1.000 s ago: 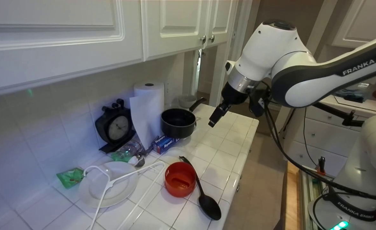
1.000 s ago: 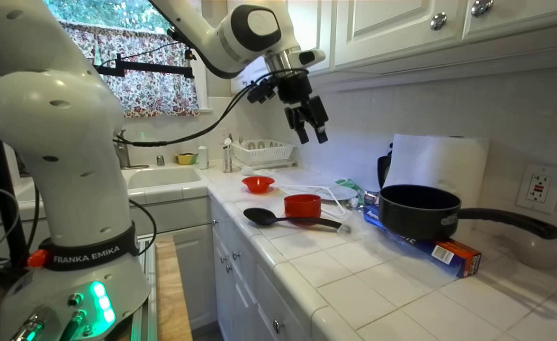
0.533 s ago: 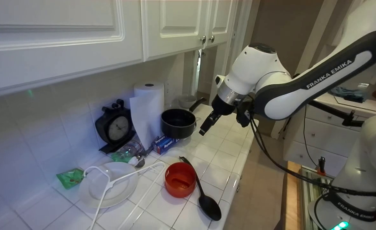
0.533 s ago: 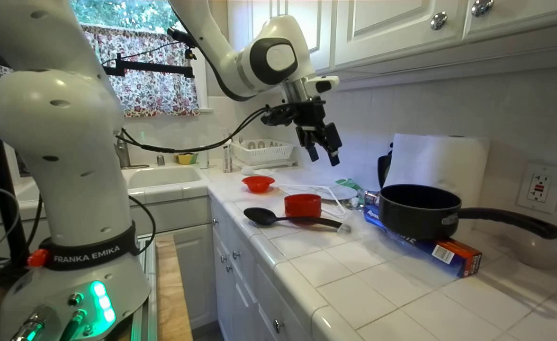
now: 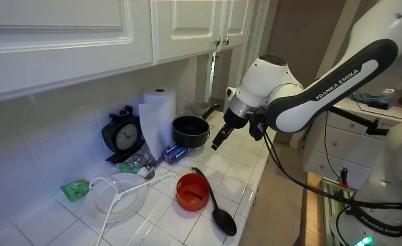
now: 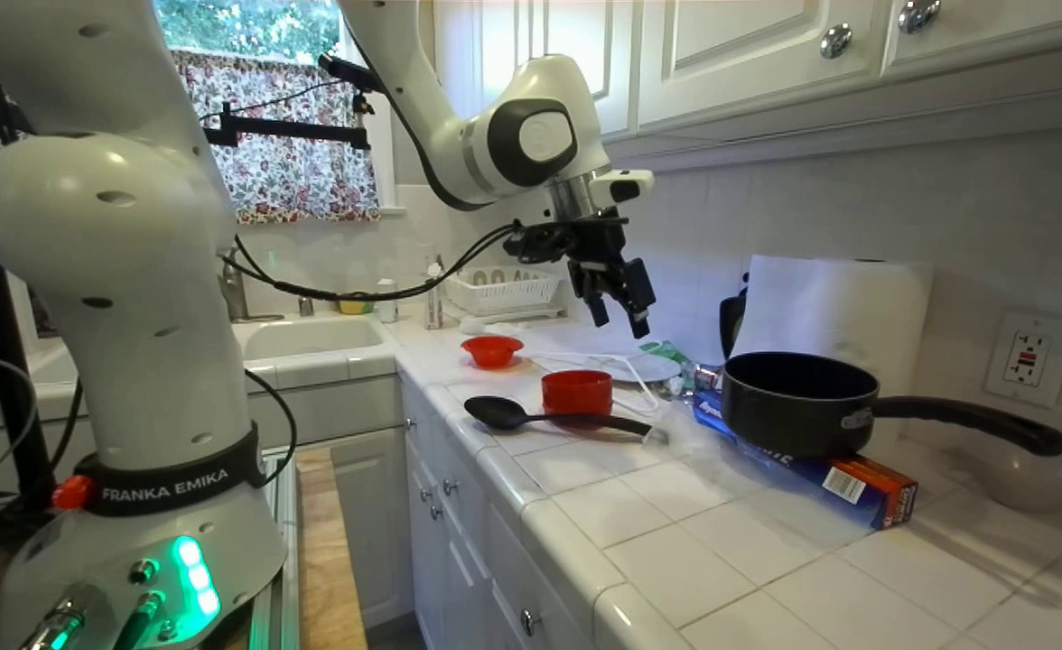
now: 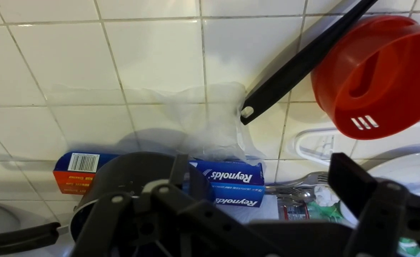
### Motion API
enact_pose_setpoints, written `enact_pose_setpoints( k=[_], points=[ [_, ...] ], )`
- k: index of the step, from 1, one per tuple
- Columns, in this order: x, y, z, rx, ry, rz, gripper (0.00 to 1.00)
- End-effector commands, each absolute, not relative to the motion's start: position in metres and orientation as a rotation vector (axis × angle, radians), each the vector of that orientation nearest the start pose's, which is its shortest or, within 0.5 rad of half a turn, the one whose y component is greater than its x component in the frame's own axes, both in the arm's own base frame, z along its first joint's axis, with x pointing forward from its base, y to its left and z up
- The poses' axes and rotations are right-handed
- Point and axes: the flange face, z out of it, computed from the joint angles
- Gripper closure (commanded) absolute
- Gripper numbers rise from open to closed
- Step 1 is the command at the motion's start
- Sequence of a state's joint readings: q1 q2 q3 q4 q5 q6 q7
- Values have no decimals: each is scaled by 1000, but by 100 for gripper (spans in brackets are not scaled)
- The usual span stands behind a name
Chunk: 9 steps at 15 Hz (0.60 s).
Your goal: Rip off the piece of baking sheet hanging out of the box
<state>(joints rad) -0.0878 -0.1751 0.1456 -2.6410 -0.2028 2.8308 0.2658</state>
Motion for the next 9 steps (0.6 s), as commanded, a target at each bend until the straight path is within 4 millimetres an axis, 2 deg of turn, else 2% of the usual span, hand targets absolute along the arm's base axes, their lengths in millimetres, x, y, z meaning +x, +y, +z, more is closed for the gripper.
enact_pose_setpoints(
  k=[1,4,9],
  points=[
    [450,30,343,-3165,80,-593,0],
    [463,12,326,-3182,199,-522,0],
    [487,3,294,-3160,238,-445,0]
  ],
)
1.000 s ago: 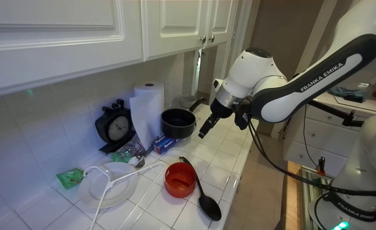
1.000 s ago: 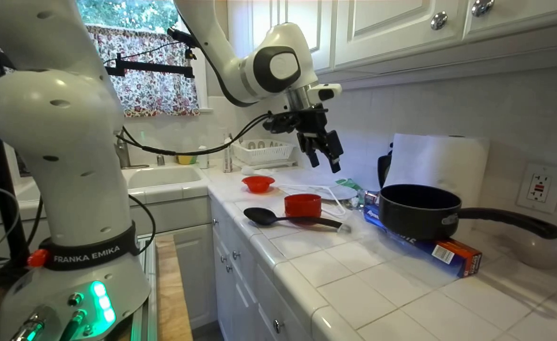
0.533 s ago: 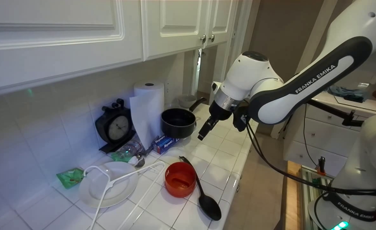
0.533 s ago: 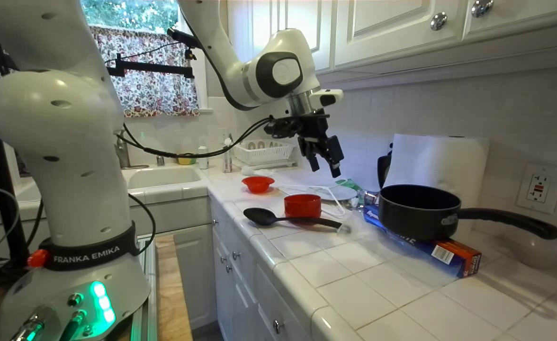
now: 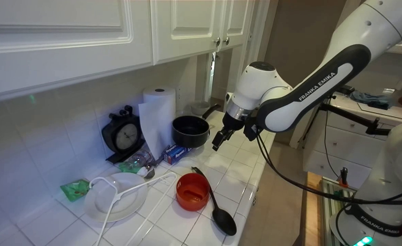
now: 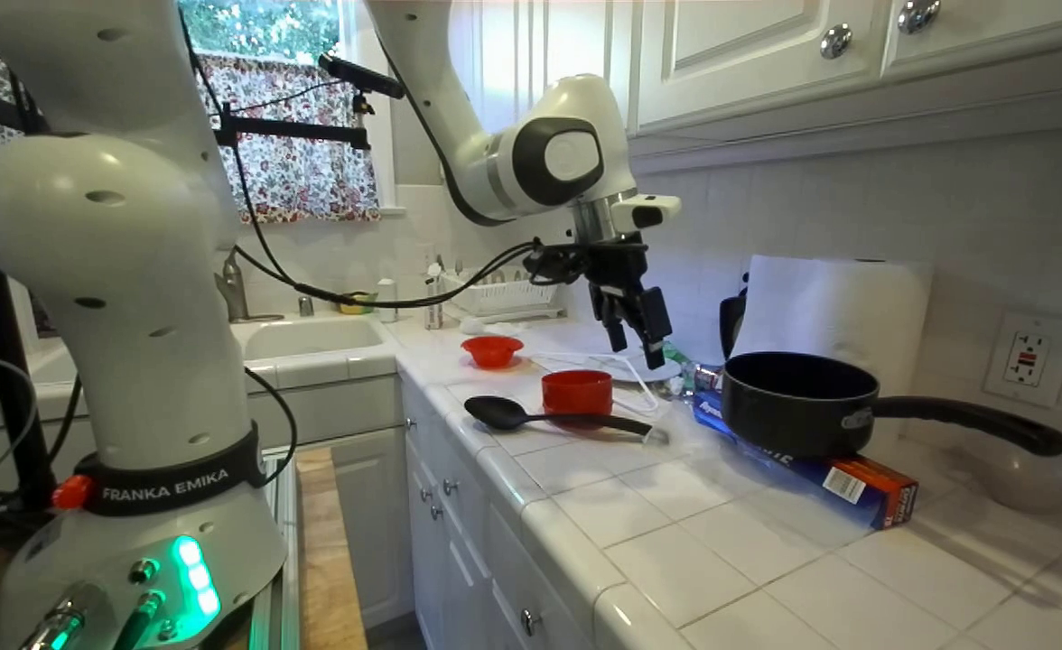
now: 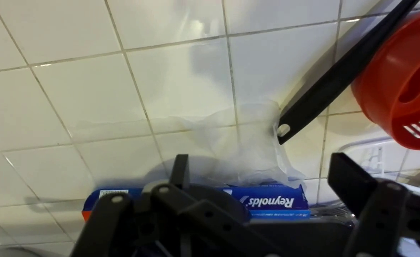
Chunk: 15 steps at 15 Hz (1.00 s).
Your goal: Rip off the piece of baking sheet hanging out of the box
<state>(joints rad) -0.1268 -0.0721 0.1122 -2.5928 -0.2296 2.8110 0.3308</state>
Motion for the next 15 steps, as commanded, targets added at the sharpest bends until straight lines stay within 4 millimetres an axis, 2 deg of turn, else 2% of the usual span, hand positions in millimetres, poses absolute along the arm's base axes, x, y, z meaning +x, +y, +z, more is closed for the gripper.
enact_pose_setpoints(
  k=[1,8,15],
  points=[
    [494,4,289,-3159,229,-429,0],
    [537,12,256,-3236,201,-374,0],
    [554,31,226,-3271,222,-312,0]
  ],
)
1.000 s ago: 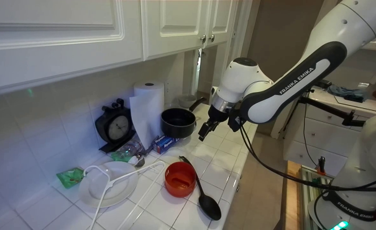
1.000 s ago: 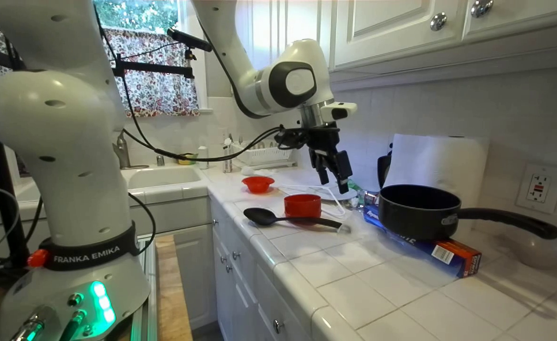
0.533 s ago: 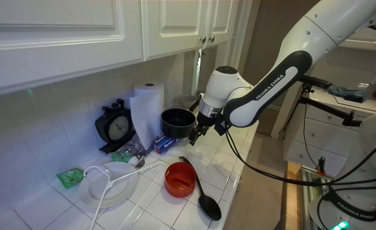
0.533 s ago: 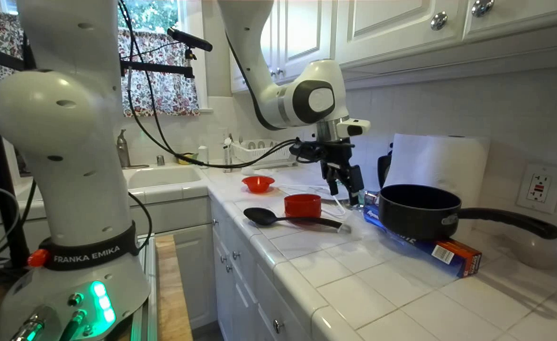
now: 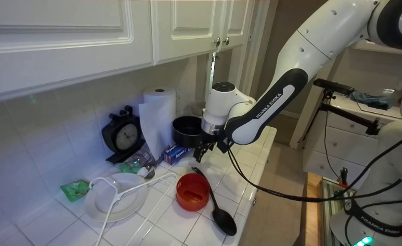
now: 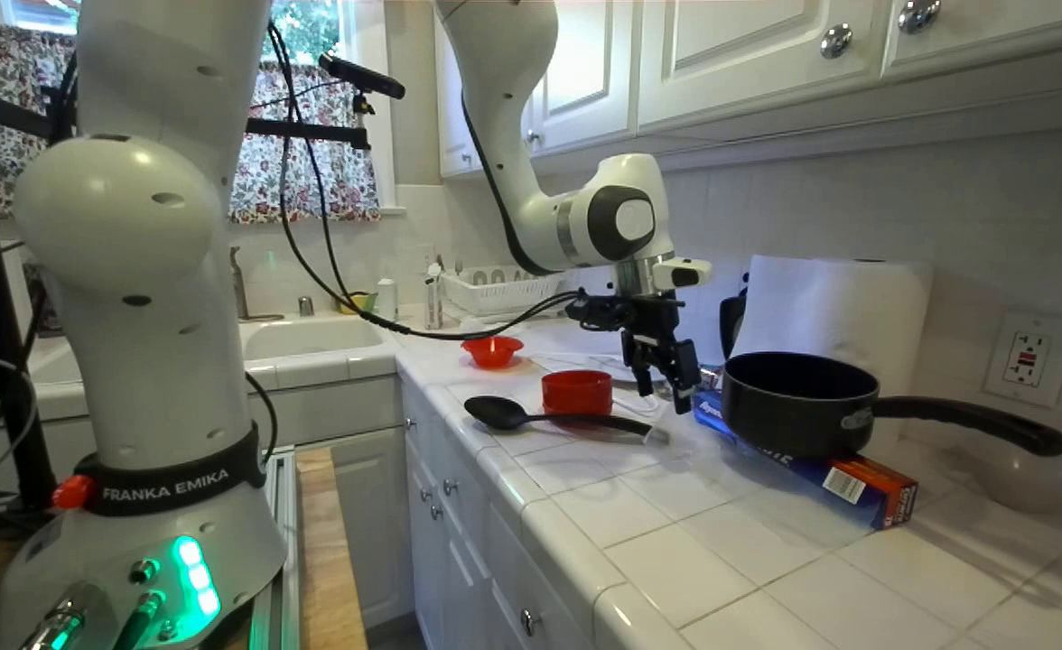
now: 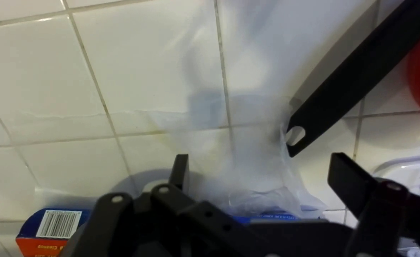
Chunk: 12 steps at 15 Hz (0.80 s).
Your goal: Rip off the piece of baking sheet hanging out of the box
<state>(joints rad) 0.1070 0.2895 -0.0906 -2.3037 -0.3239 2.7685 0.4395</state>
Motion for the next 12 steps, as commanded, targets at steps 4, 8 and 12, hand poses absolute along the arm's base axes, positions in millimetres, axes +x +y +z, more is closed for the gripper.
enact_pose_setpoints(
  k=[4,8,12],
  points=[
    [561,36,216,-3298,225,-336,0],
    [568,32,207,-3350,256,-377,0],
    [568,33,199,-3369,280,-354,32]
  ],
)
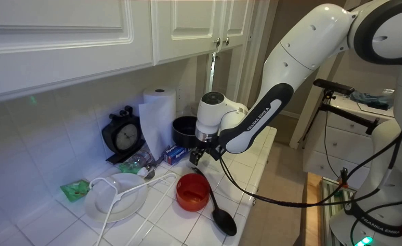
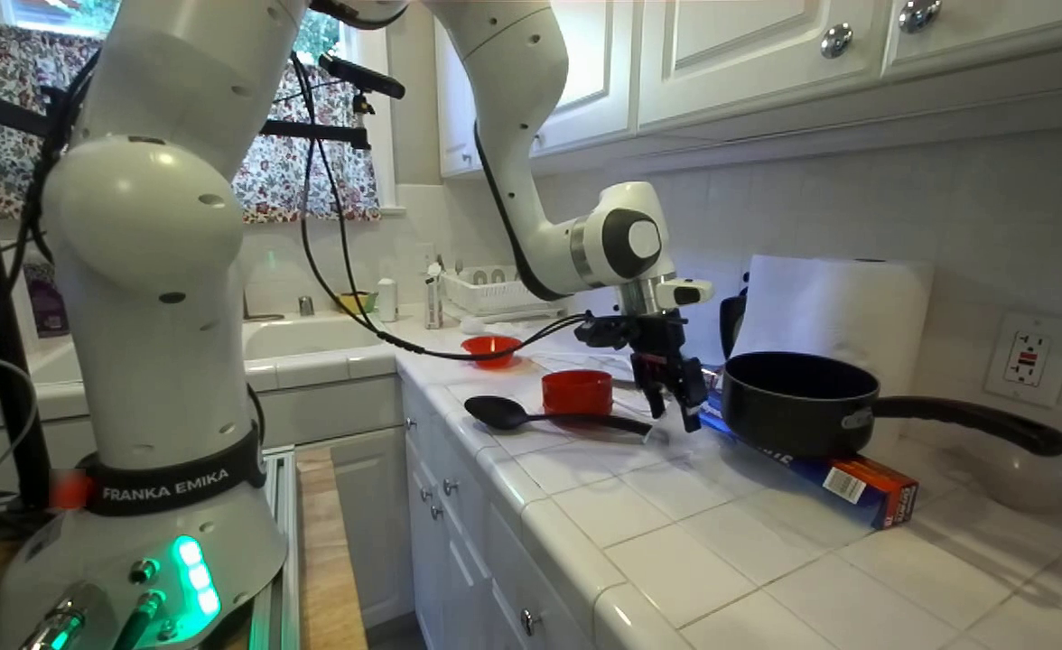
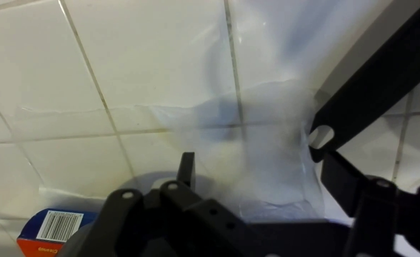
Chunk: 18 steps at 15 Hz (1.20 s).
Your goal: Rip off the piece of baking sheet hanging out of the box
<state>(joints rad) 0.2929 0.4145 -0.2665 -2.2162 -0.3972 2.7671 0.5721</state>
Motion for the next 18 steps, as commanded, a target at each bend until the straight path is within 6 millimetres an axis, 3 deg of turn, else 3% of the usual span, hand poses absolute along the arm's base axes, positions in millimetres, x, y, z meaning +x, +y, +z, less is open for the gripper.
enact_pose_setpoints(
  k=[1,9,12,18],
  points=[
    [567,32,198,-3373,289,-351,40],
    [563,10,196,-3402,395,-343,95],
    [561,5,197,-3407,431,-333,100],
    [559,1,195,-3415,467,-303,96]
  ],
)
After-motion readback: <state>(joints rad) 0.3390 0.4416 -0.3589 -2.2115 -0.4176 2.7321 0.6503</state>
